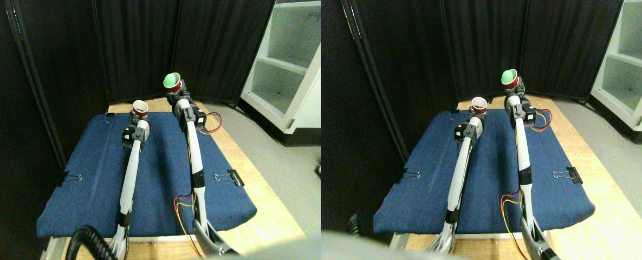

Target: Pour (bimanual)

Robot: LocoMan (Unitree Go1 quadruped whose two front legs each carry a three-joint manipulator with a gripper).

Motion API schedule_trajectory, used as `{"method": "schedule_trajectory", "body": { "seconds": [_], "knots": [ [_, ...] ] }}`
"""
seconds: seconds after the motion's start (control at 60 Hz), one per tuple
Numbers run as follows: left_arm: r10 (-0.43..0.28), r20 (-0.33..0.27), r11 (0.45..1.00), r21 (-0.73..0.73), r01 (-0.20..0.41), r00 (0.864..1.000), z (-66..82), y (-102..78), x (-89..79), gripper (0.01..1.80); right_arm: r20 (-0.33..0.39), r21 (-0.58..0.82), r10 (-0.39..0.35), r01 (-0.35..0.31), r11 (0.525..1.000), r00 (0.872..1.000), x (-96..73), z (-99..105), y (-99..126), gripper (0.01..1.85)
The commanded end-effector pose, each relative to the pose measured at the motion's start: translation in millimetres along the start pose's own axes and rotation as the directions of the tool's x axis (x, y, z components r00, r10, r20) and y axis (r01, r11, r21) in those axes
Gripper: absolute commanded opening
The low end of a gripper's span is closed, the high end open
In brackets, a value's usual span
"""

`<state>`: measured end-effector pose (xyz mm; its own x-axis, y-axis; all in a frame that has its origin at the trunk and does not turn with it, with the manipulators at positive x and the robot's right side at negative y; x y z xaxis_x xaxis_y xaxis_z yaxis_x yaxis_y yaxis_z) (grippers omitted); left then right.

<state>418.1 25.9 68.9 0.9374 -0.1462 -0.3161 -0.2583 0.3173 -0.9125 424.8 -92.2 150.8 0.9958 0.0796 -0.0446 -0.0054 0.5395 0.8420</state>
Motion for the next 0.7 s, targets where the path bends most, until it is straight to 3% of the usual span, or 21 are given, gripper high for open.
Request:
{"method": "schedule_trajectory", "body": {
  "seconds": [0.017,0.383,0.7],
  "knots": [
    [-0.051,-0.013,0.999,-0.006,0.051,0.999,-5.7,-15.8,-2.6,0.33,0.015,-0.049,0.048,-0.047,0.998,0.999,-2.8,1,13,0.33],
    [-0.042,-0.045,0.998,-0.058,0.039,0.998,-27.4,-27.0,-6.9,0.33,-0.016,-0.092,0.058,-0.059,0.994,0.998,-3.7,-9,17,0.33],
    [-0.037,-0.055,0.998,-0.061,0.034,0.998,-28.4,-27.9,-11.4,0.33,-0.036,-0.133,0.054,-0.058,0.989,0.998,-3.8,-10,16,0.33]
  ]
}}
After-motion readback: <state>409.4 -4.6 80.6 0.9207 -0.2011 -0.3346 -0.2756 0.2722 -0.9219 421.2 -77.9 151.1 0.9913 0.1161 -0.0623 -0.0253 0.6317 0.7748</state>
